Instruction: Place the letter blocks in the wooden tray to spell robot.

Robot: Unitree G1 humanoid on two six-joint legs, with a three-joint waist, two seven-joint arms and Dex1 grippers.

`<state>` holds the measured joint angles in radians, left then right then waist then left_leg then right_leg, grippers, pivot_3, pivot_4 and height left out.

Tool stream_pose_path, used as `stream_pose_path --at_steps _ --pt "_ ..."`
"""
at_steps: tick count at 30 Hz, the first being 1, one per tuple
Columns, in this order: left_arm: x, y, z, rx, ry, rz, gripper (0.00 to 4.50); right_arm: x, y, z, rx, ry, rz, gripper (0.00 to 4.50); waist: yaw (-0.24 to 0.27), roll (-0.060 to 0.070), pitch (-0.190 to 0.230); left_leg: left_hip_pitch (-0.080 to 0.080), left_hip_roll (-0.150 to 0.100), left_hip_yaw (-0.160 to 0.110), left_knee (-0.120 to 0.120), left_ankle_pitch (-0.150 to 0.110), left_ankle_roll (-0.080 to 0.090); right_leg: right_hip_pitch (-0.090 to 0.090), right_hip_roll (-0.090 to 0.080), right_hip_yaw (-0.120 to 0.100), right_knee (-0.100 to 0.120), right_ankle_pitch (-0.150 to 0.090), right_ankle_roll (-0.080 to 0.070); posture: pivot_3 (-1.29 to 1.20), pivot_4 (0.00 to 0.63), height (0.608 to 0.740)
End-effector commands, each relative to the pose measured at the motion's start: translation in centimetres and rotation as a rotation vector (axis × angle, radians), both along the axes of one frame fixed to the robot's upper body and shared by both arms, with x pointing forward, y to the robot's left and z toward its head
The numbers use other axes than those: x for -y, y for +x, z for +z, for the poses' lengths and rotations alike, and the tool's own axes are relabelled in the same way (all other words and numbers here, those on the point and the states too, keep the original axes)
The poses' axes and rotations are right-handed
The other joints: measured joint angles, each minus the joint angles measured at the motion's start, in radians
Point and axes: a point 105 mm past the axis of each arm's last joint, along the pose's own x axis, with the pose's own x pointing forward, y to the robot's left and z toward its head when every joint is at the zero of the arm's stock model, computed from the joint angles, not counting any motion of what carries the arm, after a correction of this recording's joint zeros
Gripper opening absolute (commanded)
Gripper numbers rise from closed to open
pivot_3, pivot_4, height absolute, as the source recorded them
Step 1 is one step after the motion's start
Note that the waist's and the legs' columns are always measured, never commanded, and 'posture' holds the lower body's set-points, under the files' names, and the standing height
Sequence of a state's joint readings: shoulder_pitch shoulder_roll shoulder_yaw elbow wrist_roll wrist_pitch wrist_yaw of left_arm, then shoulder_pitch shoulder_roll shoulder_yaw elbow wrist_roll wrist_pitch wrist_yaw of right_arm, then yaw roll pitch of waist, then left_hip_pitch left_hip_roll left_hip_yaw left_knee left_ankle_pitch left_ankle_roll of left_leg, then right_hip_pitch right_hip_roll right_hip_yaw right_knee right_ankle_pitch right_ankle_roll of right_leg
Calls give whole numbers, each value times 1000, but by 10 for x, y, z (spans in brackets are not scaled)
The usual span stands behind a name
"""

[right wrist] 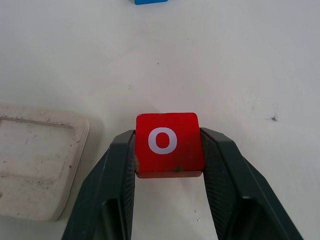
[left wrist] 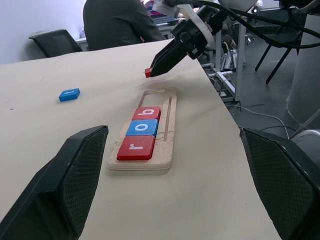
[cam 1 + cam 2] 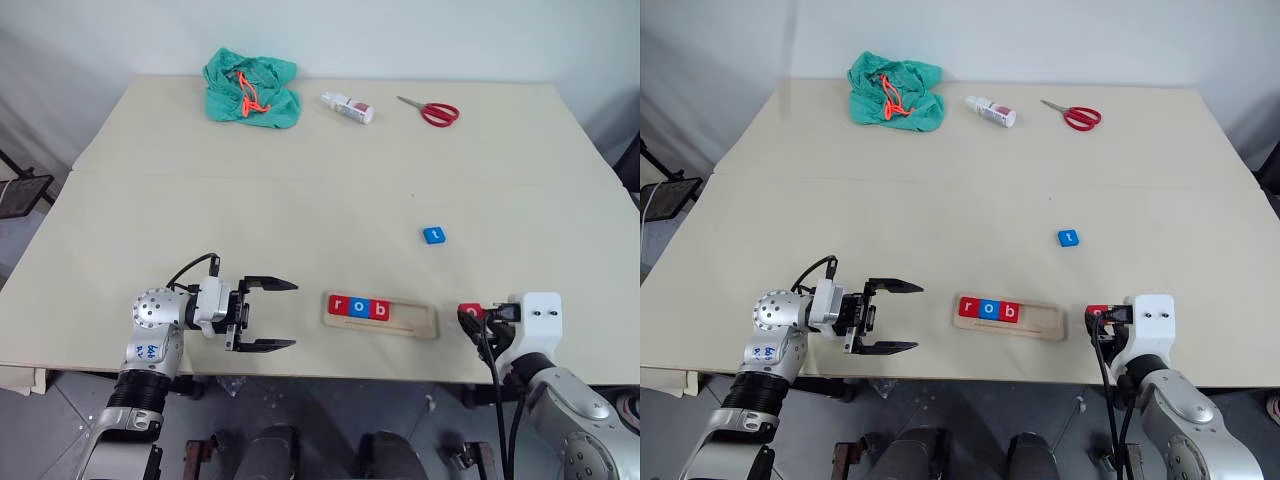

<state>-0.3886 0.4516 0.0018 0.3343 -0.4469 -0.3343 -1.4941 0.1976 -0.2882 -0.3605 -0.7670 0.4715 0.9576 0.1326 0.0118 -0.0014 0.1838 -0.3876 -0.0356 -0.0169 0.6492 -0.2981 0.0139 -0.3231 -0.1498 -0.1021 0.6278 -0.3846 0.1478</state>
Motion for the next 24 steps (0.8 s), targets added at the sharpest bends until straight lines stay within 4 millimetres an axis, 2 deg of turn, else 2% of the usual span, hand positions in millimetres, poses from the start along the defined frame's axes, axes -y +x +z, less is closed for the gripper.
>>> stream_pose_path --at_steps 1,3,7,8,12,14,20,24 --pt "-2 2 5 28 -11 4 4500 2 -2 3 40 -2 -10 2194 1 0 0 0 0 0 0 0 0 0 0 0 0 0 0 0 150 740" --pt "-2 2 5 29 -11 5 4500 2 -3 1 45 1 -13 2805 1 0 0 0 0 0 0 0 0 0 0 0 0 0 0 0 150 740" --pt "-3 2 5 30 -10 7 4500 5 -4 1 63 4 -16 4301 0 0 0 0 0 0 0 0 0 0 0 0 0 0 0 0 150 740" --pt "-3 3 5 31 -10 7 4500 8 -4 3 76 10 -22 4461 0 0 0 0 0 0 0 0 0 0 0 0 0 0 0 0 150 740" --pt "-3 4 7 33 -8 7 4500 14 -7 17 124 -67 167 4461 1 0 0 0 0 0 0 0 0 0 0 0 0 0 0 0 150 740" --pt "-4 5 7 33 -7 6 4500 20 -7 19 121 -112 243 4461 5 0 0 0 0 0 1 0 0 1 0 0 0 0 0 0 150 740" --pt "-2 6 8 34 -7 -1 4500 18 -10 18 73 -203 577 4461 9 0 0 0 0 1 1 0 1 1 0 -1 -1 0 0 0 150 740" --pt "-5 6 8 32 -2 2 4500 26 -1 27 28 -309 737 4461 8 -1 0 0 1 1 1 0 1 2 0 -1 -1 0 0 0 150 740"
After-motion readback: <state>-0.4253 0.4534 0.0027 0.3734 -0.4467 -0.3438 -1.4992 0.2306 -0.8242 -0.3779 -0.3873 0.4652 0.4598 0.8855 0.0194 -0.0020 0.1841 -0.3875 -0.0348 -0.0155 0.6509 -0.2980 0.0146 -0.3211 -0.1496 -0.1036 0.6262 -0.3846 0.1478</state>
